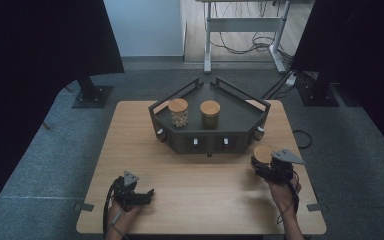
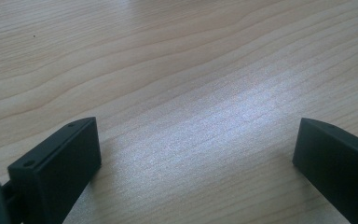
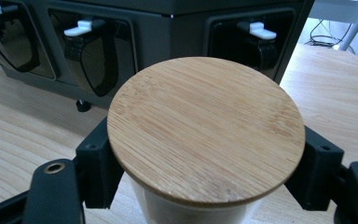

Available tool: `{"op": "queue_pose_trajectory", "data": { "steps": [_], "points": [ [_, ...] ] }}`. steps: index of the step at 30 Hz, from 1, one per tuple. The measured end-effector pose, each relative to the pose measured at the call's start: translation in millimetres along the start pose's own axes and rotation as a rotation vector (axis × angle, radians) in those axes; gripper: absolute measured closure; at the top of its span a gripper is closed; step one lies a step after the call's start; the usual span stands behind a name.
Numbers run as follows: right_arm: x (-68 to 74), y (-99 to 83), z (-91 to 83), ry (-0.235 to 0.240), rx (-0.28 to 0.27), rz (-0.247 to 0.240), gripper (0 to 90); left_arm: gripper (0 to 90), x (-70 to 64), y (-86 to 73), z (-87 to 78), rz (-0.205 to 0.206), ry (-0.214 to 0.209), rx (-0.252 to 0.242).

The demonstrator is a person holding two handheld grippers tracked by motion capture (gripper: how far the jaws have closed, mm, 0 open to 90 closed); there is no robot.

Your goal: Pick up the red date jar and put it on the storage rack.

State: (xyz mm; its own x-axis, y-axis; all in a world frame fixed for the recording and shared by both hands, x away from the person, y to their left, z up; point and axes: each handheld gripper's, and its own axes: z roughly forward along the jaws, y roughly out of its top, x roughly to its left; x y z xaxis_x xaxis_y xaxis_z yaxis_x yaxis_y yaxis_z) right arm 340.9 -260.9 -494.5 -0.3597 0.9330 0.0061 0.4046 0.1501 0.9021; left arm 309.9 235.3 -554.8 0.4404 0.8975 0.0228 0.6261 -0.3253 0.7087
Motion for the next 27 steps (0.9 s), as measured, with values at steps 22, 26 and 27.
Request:
{"op": "queue_pose_trajectory", "data": {
  "steps": [22,26,27],
  "points": [
    [1.5,25.5,-10.1,0.039,-0.002,-0.003,24.8,0.6,0.0,-0.1,-0.1,0.0,0.0,0.0],
    [2.7,30.6,-11.0,0.038,-0.005,-0.012,24.8,0.6,0.0,-0.1,-0.1,0.0,0.0,0.0],
    [2.9,32.0,-11.2,0.038,-0.006,-0.013,24.8,0.6,0.0,-0.1,-0.1,0.0,0.0,0.0]
  ]
}}
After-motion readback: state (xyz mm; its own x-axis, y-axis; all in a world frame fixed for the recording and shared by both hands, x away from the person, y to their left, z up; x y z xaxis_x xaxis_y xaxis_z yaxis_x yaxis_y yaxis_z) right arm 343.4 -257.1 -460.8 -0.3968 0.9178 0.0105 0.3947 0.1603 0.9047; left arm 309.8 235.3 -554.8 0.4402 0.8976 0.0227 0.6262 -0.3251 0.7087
